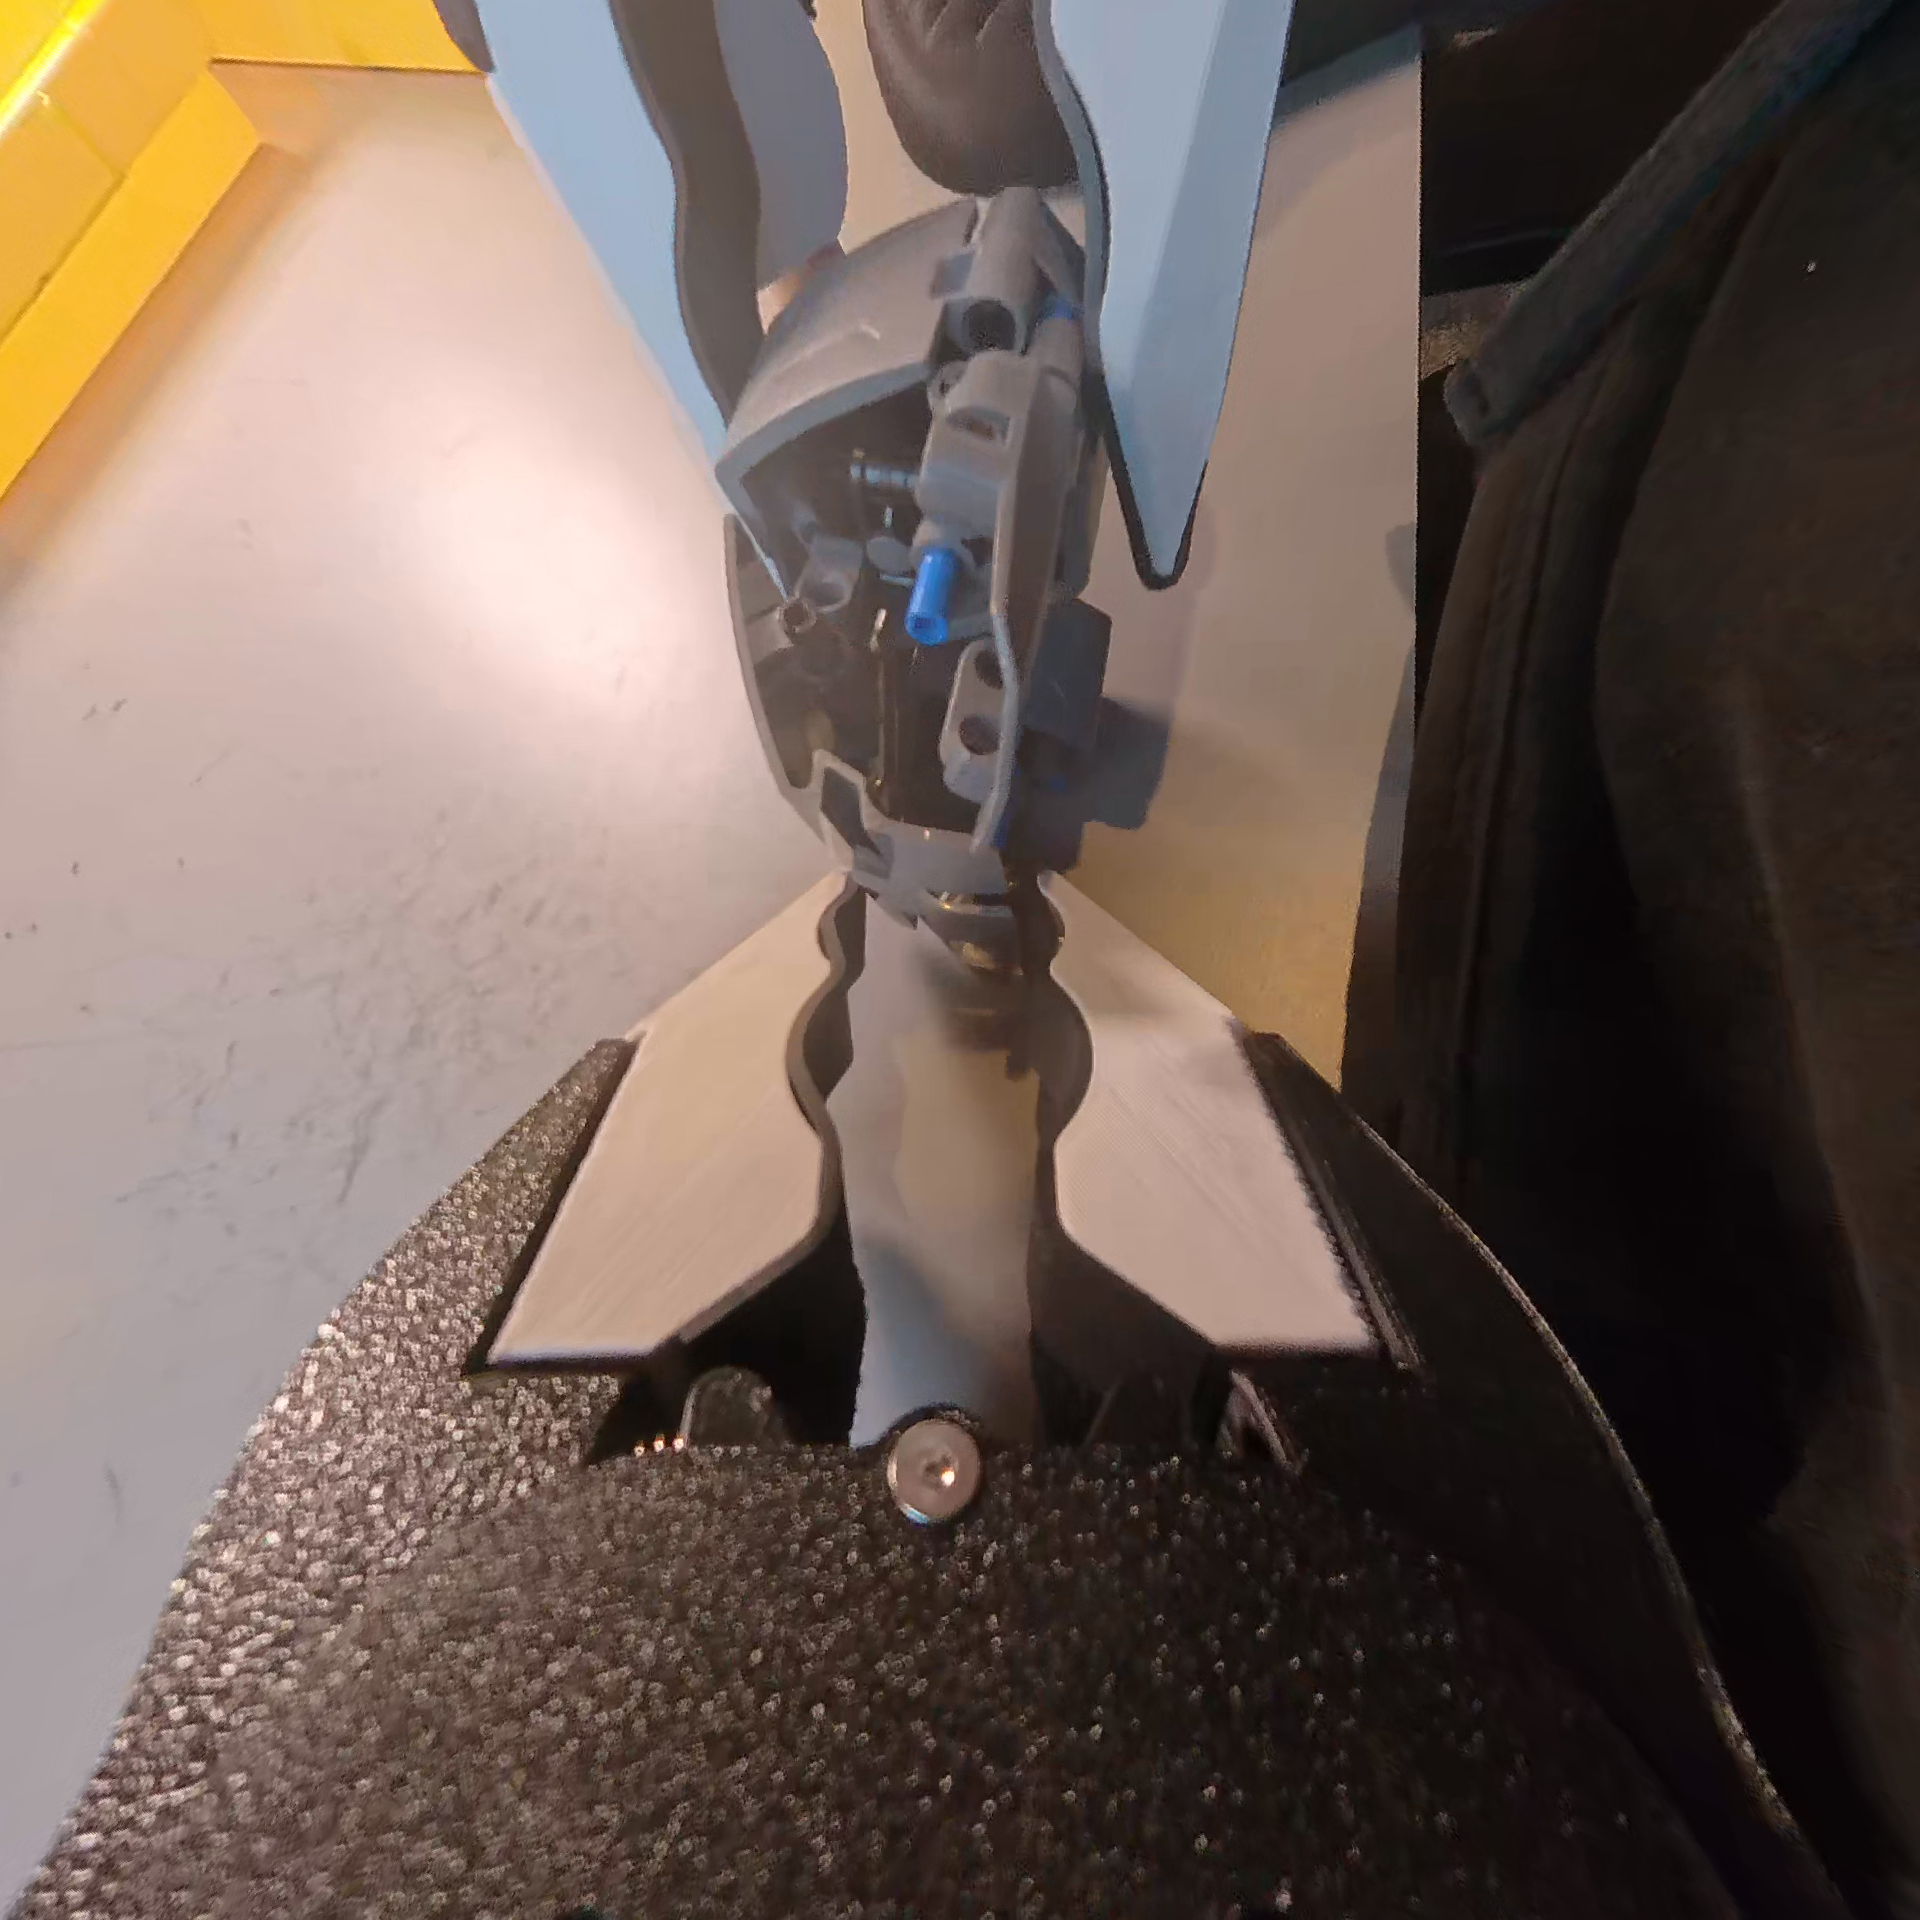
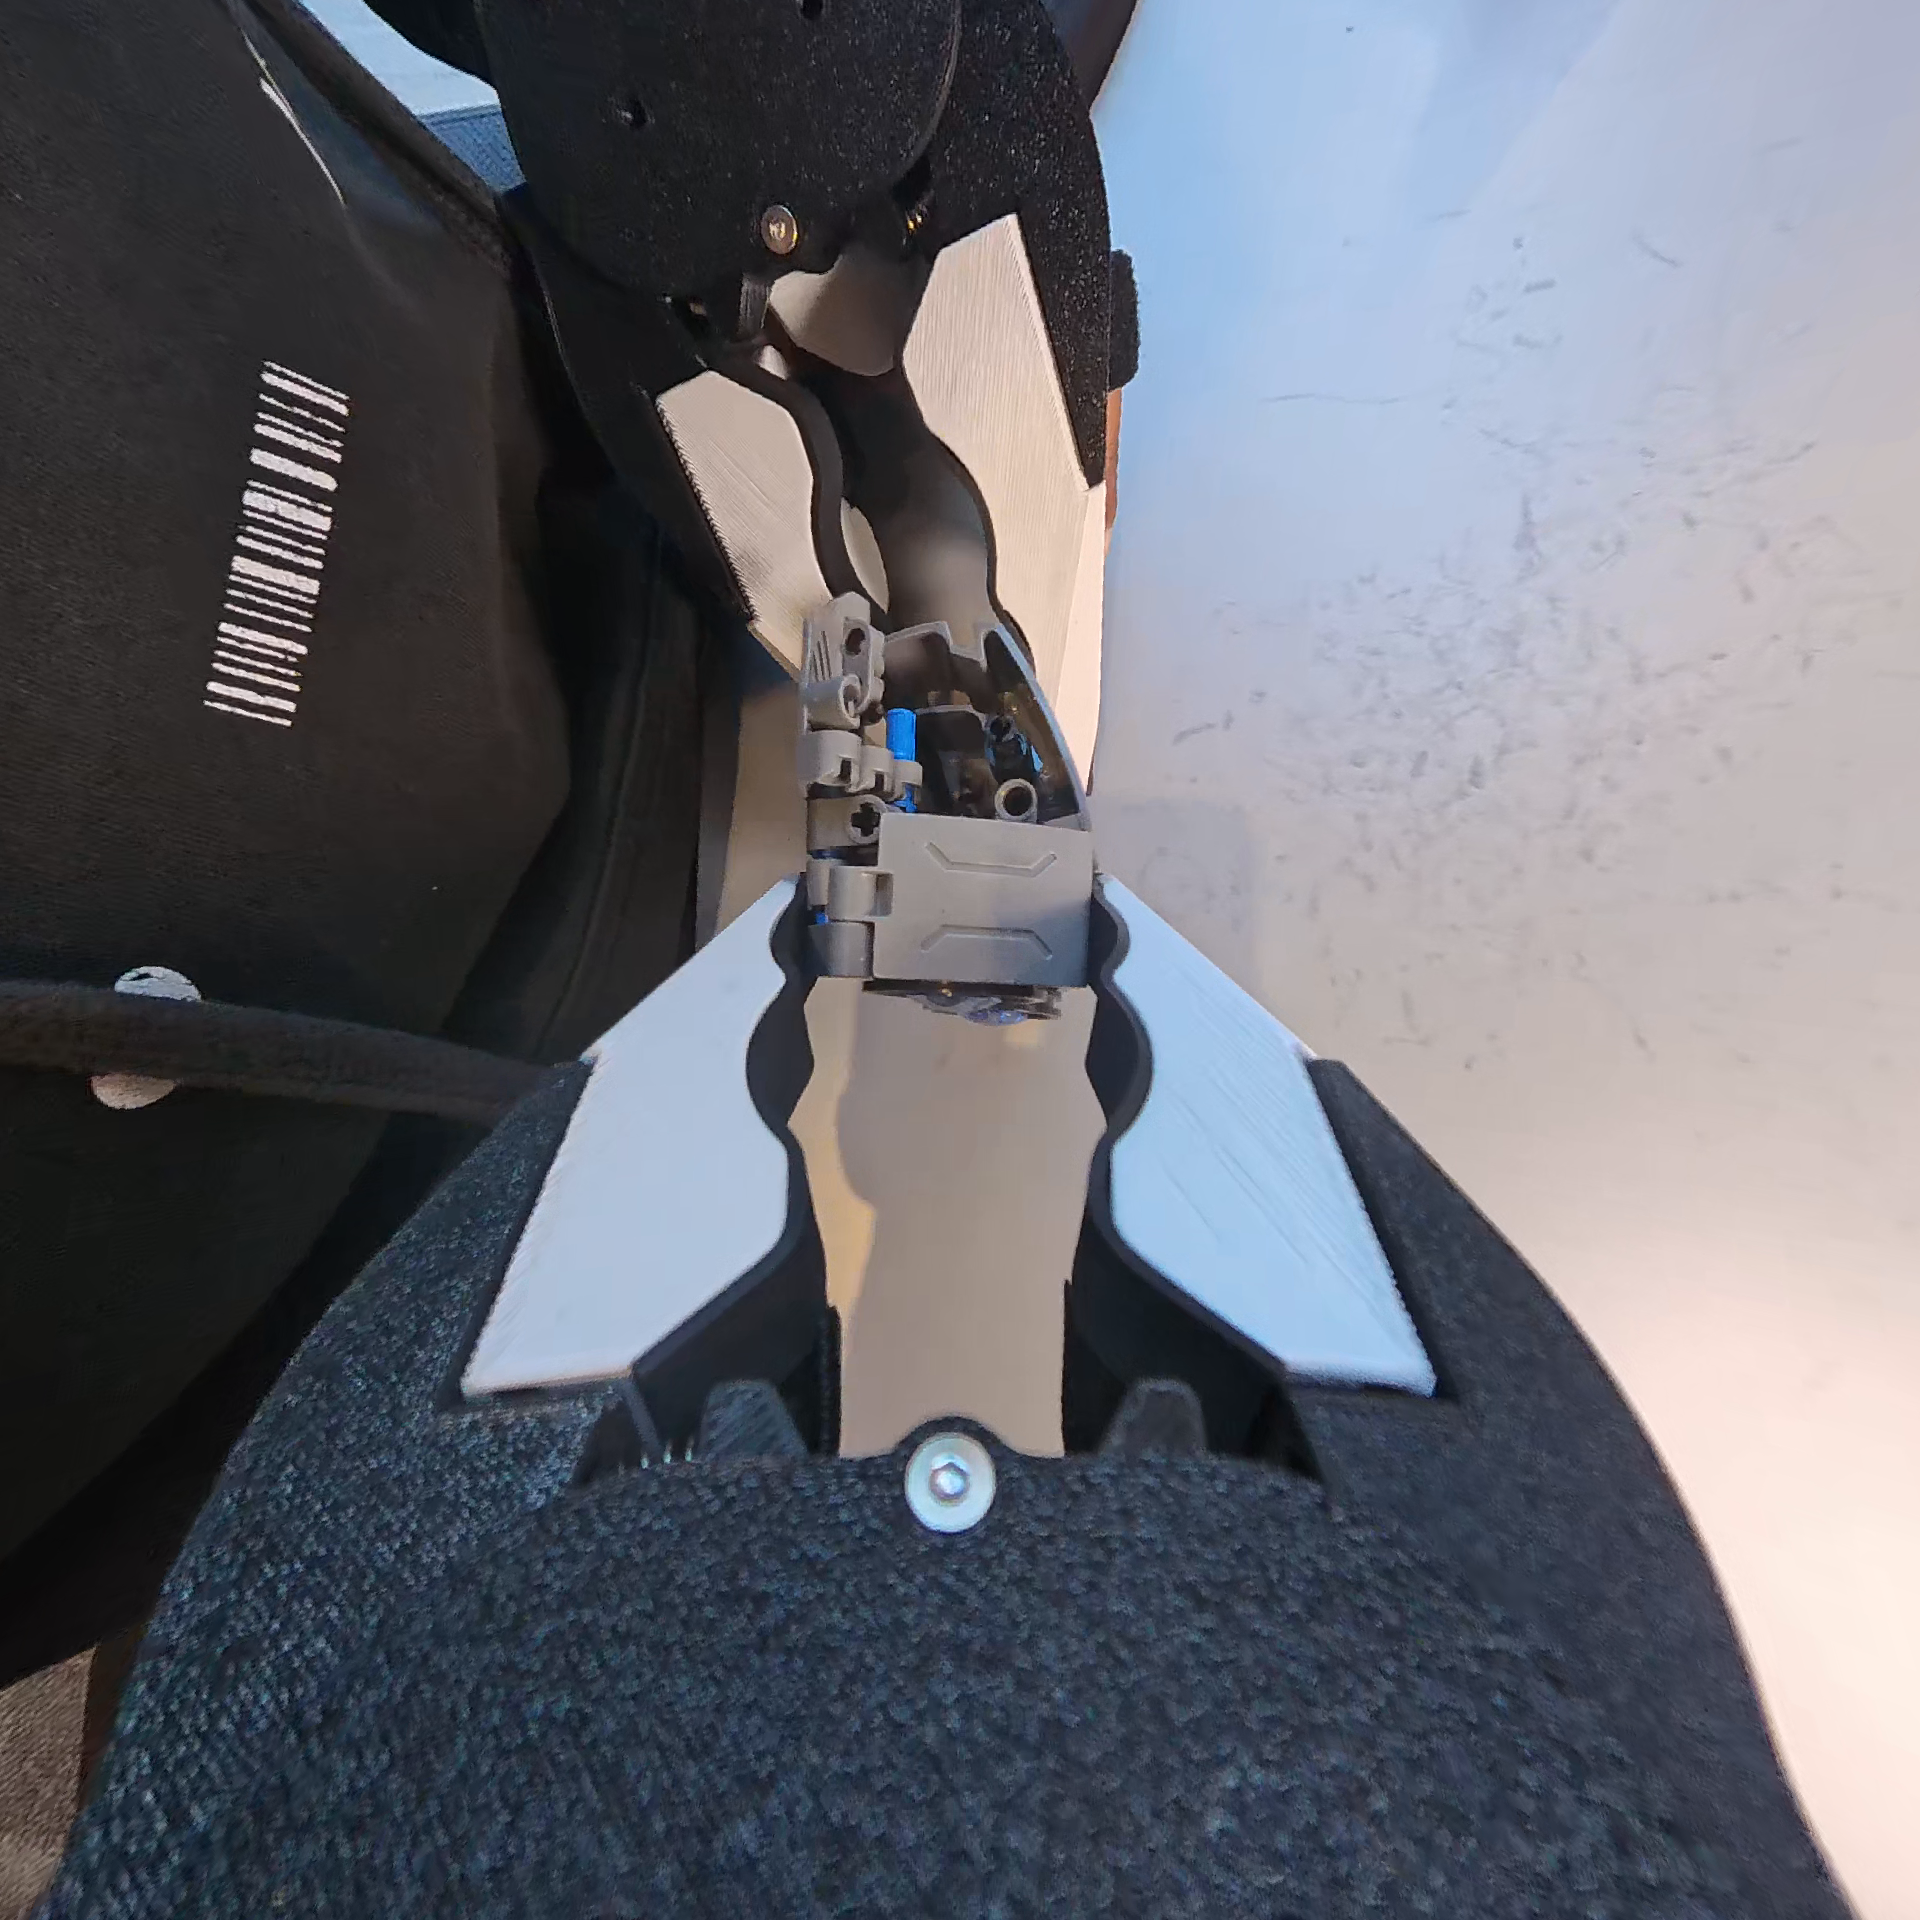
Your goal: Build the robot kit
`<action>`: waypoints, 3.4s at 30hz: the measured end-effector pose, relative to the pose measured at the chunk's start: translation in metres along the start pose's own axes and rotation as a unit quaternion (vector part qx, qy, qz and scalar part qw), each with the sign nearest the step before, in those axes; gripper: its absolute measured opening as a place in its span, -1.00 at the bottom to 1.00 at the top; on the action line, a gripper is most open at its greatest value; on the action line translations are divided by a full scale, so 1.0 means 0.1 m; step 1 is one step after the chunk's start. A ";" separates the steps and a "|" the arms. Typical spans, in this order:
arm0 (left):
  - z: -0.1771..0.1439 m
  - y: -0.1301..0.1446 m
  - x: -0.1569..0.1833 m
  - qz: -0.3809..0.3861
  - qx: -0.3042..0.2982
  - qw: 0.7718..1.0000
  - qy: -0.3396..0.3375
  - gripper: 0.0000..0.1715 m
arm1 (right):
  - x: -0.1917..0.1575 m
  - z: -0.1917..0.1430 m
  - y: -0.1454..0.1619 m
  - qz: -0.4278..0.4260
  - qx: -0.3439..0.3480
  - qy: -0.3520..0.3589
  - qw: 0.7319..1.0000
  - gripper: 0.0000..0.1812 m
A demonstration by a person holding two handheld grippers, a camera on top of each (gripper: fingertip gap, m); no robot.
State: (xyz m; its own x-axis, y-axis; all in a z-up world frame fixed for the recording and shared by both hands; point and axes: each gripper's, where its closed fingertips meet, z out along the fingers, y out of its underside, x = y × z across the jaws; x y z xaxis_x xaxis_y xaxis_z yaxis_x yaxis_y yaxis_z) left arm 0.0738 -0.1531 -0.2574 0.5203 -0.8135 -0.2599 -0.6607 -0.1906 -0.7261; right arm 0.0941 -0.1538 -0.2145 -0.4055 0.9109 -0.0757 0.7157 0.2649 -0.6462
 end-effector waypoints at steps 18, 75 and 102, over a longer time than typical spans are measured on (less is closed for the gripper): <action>0.00 0.00 -0.03 0.017 0.003 1.000 -0.017 -0.69 | -0.04 -0.08 0.17 -0.006 -0.020 0.004 1.000 -0.46; -0.15 -0.44 -0.12 -0.104 0.113 0.983 0.105 -0.59 | 0.14 0.01 -0.03 0.042 -0.012 -0.014 0.999 -0.45; -0.19 -0.32 -0.12 -0.090 0.103 0.988 0.067 -0.53 | 0.13 -0.14 0.01 0.061 0.140 0.090 0.984 -0.51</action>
State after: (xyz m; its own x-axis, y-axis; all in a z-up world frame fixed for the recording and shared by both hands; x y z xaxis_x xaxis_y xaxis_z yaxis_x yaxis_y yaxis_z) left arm 0.0784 -0.1479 -0.2193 0.5335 -0.8449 -0.0387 -0.4337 -0.2340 -0.8702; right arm 0.0980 -0.1375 -0.2058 -0.2005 0.9786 -0.0456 0.5576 0.0757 -0.8266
